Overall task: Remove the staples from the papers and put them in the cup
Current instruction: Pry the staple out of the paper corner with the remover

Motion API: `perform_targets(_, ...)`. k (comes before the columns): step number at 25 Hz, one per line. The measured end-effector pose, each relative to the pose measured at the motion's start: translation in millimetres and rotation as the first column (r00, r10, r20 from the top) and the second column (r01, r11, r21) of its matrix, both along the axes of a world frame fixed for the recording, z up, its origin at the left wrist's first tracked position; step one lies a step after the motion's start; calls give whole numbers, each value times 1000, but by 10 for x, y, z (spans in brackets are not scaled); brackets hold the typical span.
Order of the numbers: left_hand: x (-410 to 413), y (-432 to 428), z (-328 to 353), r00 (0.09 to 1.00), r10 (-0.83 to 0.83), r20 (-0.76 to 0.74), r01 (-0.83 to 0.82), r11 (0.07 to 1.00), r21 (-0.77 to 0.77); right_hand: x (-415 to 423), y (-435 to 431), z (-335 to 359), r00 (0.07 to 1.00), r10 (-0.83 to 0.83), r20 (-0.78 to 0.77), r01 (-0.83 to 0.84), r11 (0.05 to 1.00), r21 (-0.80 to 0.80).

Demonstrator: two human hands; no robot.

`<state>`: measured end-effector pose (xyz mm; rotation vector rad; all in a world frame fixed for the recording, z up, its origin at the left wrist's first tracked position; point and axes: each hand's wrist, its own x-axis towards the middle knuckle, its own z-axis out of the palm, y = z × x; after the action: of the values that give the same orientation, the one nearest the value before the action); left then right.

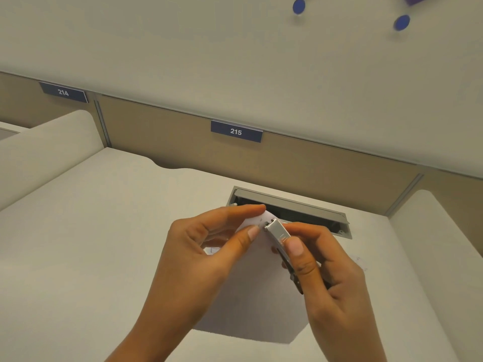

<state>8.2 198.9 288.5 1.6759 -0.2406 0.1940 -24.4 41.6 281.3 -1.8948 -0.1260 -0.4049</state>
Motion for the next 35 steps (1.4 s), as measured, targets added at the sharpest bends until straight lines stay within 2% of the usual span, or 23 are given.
perform_targets(4,-46,-47,4,1000,-22,14,23,1000,-6,-21,12,11,999,-21,45,23,999,-38)
perform_targets(8,-70,-91,-4,999,-9,38,9,1000,2,-48,-7,8,999,-30,25,30,999,-25)
perform_targets(16,-101,-168,-23,998,44,52,-45,999,22,-86,-1,-4,997,-15,-72,23,993,113)
perform_targets(19,-169,-256,-27,998,36,51,-37,999,25,-76,8,9,998,-42,-45,49,986,162)
perform_targets(22,-209,-312,-26,1000,26,-5,-26,1000,-6,-31,-86,48,996,-47,-71,61,974,216)
perform_targets(25,-132,-219,-15,997,28,-73,-36,994,-104,-30,-164,68,991,16,-132,17,968,250)
perform_targets(28,-86,-157,45,996,7,-86,-20,989,-149,-54,-170,57,985,57,-161,-22,977,212)
perform_targets(35,-147,-241,123,999,-37,-11,36,995,-92,-92,-132,107,999,21,-47,-17,996,89)
